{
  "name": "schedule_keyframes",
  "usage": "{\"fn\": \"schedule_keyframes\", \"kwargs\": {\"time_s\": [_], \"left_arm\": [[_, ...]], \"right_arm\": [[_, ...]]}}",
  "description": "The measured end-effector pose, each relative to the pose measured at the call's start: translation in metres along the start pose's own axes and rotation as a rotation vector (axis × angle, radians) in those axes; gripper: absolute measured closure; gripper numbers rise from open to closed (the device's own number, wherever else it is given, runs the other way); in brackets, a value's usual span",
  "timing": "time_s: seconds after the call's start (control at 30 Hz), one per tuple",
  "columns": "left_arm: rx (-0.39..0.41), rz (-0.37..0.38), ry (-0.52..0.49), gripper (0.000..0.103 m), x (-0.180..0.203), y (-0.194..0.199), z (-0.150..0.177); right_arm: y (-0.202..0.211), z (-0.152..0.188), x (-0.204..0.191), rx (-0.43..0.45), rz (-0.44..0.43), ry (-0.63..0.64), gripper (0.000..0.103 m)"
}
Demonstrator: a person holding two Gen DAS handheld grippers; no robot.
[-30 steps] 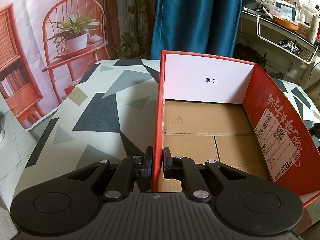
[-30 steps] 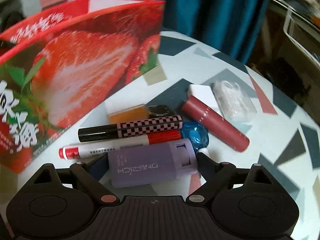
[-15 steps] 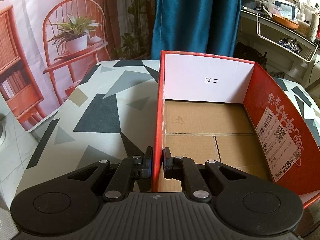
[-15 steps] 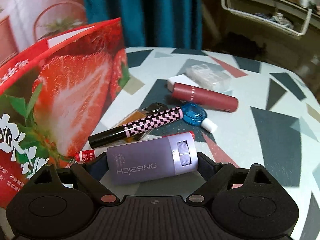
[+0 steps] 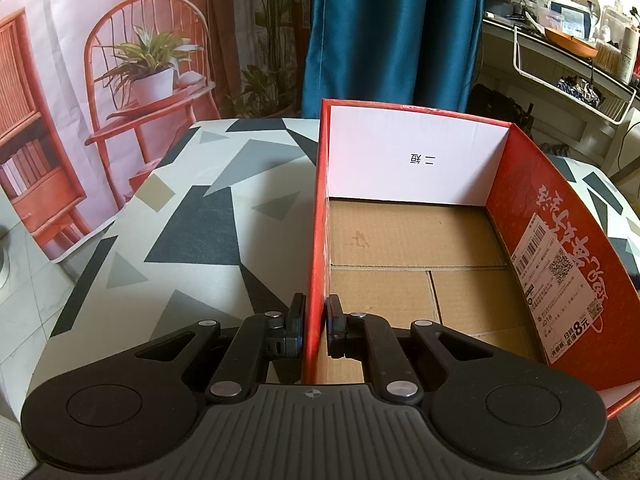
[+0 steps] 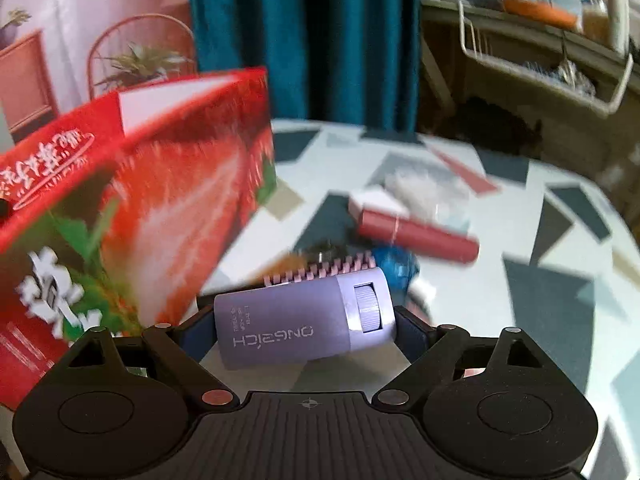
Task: Organize rigid objects
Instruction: 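Lift the lavender stick with the right gripper and release it into the red box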
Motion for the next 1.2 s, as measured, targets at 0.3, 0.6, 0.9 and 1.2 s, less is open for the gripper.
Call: {"fn": "schedule_keyframes", "kwargs": {"time_s": [0.3, 0.6, 0.9, 1.2], "left_arm": [[-0.005, 0.013, 0.006, 0.092, -0.002, -0.003, 0.000], [-0.017, 0.019, 0.004, 0.092, -0.003, -0.007, 0.000], [-0.019, 0.025, 0.001, 0.092, -0.003, -0.008, 0.000], [-0.018, 0.036, 0.013, 0.092, -0.004, -0.010, -0.001]], "right_arm": [[0.027, -0.074, -0.010, 0.147, -0.061, 0.158, 0.015], [0.026, -0.132, -0.046, 0.253, -0.170, 0.343, 0.015], [-0.005, -0.131, -0.102, 0.175, -0.240, 0.514, 0.015], [-0.014, -0.121, -0.112, 0.137, -0.217, 0.548, 0.015]]}}
Point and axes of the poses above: each gripper's, at about its wrist camera, not at the fingertips, and y roughly against the way its jaws point, x to its right, z to its underside, the point moved 7 cm from there along -y, roughly the way its jaws point, and after that the axes turned 3 degrees about -x, right-handed, at the moved point
